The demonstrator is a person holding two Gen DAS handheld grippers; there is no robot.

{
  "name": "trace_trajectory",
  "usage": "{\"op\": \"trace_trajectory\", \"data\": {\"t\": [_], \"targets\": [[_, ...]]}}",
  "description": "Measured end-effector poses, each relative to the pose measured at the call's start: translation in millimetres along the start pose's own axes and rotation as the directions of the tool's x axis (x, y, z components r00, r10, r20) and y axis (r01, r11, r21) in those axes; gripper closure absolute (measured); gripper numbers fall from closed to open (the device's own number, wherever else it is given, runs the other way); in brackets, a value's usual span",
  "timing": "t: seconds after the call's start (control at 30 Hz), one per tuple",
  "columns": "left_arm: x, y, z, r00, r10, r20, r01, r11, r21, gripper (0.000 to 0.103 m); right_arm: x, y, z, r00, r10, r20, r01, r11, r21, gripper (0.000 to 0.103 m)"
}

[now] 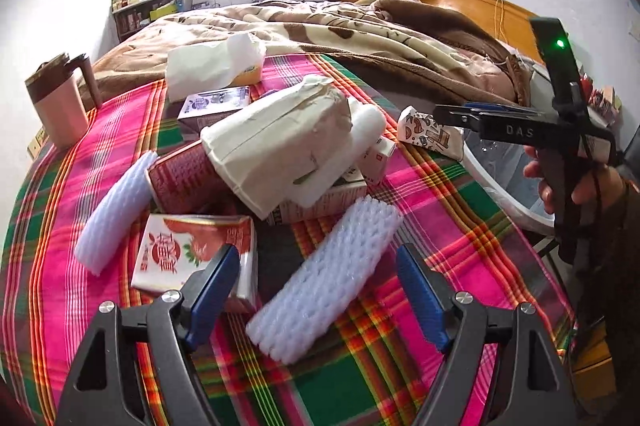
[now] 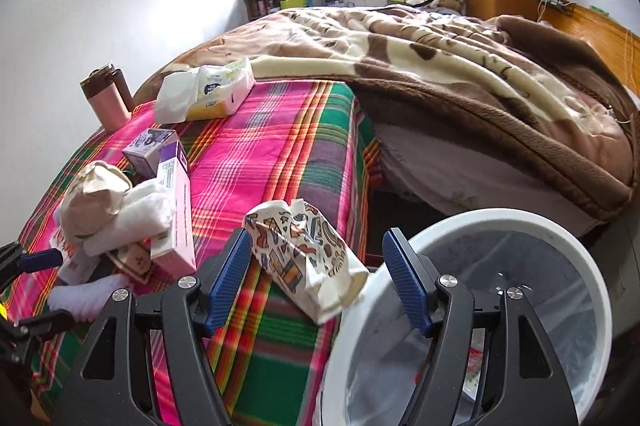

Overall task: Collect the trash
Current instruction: 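Grasp the patterned snack wrapper with the right tool while the left tool grasps a white foam net, then carry the wrapper and foam net over the bin and release both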

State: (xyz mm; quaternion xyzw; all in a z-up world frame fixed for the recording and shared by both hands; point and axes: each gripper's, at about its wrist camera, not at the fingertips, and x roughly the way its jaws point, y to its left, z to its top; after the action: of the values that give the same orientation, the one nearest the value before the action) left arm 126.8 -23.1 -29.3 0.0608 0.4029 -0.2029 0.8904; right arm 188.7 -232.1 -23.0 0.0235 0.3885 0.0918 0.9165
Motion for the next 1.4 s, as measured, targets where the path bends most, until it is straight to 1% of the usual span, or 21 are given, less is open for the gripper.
{"op": "trace_trajectory", "data": {"t": [0.03, 0.17, 0.27, 0.37, 0.47, 0.53, 0.63, 0.7, 0.77, 0.87, 0.93, 1.0, 1.07, 1.13, 1.2, 1.27, 1.33, 1.37, 1.4], "targets": [[0, -1, 0, 1.0, 0.005, -0.003, -0.005, 1.0, 0.005, 0.021, 2, 0, 1, 1.0, 0.004, -0.009, -0.004, 1.0, 0.0, 0.033], [-1, -8, -2, 1.0, -0.014, 0.002, 0.014, 0.999, 0.044, 0.021, 11, 0, 3, 1.0, 0.007, -0.03, -0.007, 1.0, -0.011, 0.033], [0, -16, -4, 0.999, 0.033, 0.002, -0.033, 0.995, 0.097, 0.021, 17, 1, 5, 0.999, 0.022, -0.05, -0.023, 1.0, -0.014, 0.033], [1, -20, -4, 0.999, 0.048, -0.001, -0.048, 0.992, 0.115, 0.021, 21, 2, 3, 0.997, 0.038, -0.071, -0.039, 0.999, -0.014, 0.033], [1, -21, -5, 1.0, 0.014, -0.015, -0.012, 0.995, 0.098, 0.021, 23, 4, 0, 0.996, 0.035, -0.081, -0.036, 0.999, -0.014, 0.033], [3, -20, -8, 0.999, 0.024, -0.024, -0.022, 0.995, 0.096, 0.021, 20, 7, -2, 0.996, 0.034, -0.084, -0.036, 0.999, -0.02, 0.033], [7, -19, -11, 0.999, 0.015, -0.041, -0.012, 0.996, 0.091, 0.021, 18, 11, -5, 0.996, 0.039, -0.085, -0.042, 0.999, -0.035, 0.033], [8, -17, -9, 0.999, 0.017, -0.036, -0.014, 0.997, 0.075, 0.021, 18, 14, -7, 0.996, 0.028, -0.089, -0.032, 0.998, -0.045, 0.033], [9, -16, -6, 0.999, 0.014, -0.029, -0.012, 0.998, 0.06, 0.021, 19, 17, -10, 0.995, 0.04, -0.094, -0.045, 0.998, -0.044, 0.033], [15, -15, -4, 1.0, -0.006, -0.029, 0.007, 0.999, 0.039, 0.021, 20, 20, -14, 0.993, 0.05, -0.11, -0.054, 0.998, -0.038, 0.037], [22, -14, -5, 0.998, -0.012, -0.062, 0.013, 1.0, 0.012, 0.023, 16, 23, -14, 0.994, 0.047, -0.099, -0.052, 0.998, -0.047, 0.04], [25, -14, -6, 0.998, -0.009, -0.067, 0.009, 1.0, 0.005, 0.023, 14, 25, -14, 0.994, 0.051, -0.092, -0.056, 0.997, -0.051, 0.04], [28, -13, -6, 0.997, -0.014, -0.073, 0.013, 1.0, -0.01, 0.027, 16, 26, -15, 0.994, 0.044, -0.102, -0.05, 0.997, -0.057, 0.041], [32, -11, -6, 0.996, -0.017, -0.084, 0.015, 0.999, -0.031, 0.032, 18, 27, -15, 0.993, 0.041, -0.108, -0.047, 0.998, -0.053, 0.05], [32, -9, -6, 0.997, -0.009, -0.08, 0.006, 0.999, -0.039, 0.035, 17, 26, -14, 0.994, 0.042, -0.1, -0.047, 0.998, -0.042, 0.056], [32, -8, -5, 0.997, -0.008, -0.076, 0.004, 0.999, -0.052, 0.037, 17, 27, -15, 0.994, 0.045, -0.099, -0.049, 0.998, -0.033, 0.057], [32, -5, -5, 0.997, -0.01, -0.076, 0.005, 0.998, -0.066, 0.043, 17, 28, -15, 0.994, 0.038, -0.101, -0.042, 0.999, -0.034, 0.058], [32, -4, -5, 0.997, -0.011, -0.075, 0.006, 0.997, -0.074, 0.044, 16, 29, -16, 0.994, 0.036, -0.1, -0.04, 0.999, -0.033, 0.058], [33, -3, -4, 0.997, -0.016, -0.073, 0.01, 0.996, -0.083, 0.049, 16, 30, -16, 0.994, 0.037, -0.099, -0.04, 0.999, -0.031, 0.059]]}}
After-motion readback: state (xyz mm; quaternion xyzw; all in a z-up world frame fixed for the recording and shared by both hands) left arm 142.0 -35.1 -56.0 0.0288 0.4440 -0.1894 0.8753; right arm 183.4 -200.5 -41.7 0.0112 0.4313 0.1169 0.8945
